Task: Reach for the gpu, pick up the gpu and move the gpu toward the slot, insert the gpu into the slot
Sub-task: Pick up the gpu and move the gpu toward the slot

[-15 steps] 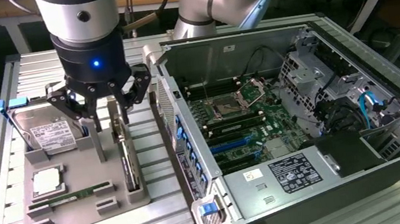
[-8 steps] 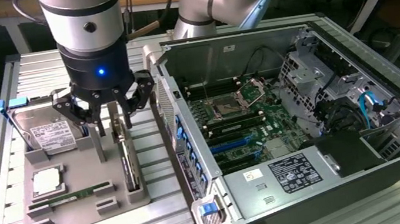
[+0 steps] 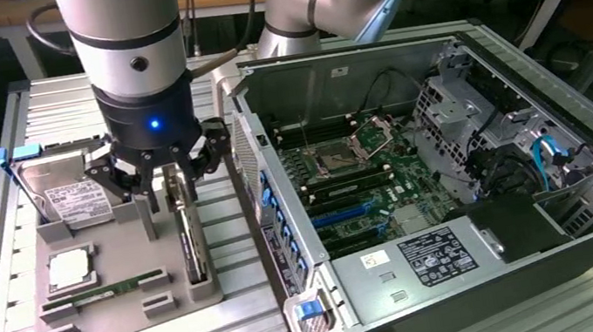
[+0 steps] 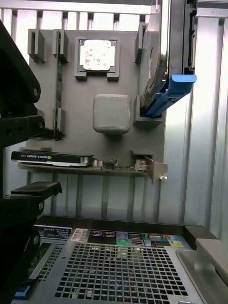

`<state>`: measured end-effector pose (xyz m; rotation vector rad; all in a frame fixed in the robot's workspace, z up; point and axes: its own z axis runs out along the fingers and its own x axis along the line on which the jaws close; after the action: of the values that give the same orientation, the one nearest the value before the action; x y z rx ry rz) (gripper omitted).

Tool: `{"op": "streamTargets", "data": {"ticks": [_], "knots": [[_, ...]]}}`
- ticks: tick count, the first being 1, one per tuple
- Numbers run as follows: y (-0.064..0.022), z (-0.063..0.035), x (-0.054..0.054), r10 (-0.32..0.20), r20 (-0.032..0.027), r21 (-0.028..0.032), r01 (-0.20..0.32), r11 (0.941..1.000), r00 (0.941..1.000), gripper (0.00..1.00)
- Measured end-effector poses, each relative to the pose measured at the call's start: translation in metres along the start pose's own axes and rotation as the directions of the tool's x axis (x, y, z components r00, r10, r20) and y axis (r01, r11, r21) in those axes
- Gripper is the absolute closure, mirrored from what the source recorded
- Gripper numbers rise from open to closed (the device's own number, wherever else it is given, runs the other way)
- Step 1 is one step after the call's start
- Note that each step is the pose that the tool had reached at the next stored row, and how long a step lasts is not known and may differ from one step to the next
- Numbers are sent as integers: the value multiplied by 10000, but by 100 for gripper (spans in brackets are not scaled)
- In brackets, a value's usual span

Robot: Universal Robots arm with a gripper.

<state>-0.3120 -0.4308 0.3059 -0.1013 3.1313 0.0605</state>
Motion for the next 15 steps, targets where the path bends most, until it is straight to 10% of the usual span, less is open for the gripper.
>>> {"op": "streamTargets", "data": {"ticks": [15], "knots": [[-54,280,5,-6,0,0,6,10000,10000,52]]}}
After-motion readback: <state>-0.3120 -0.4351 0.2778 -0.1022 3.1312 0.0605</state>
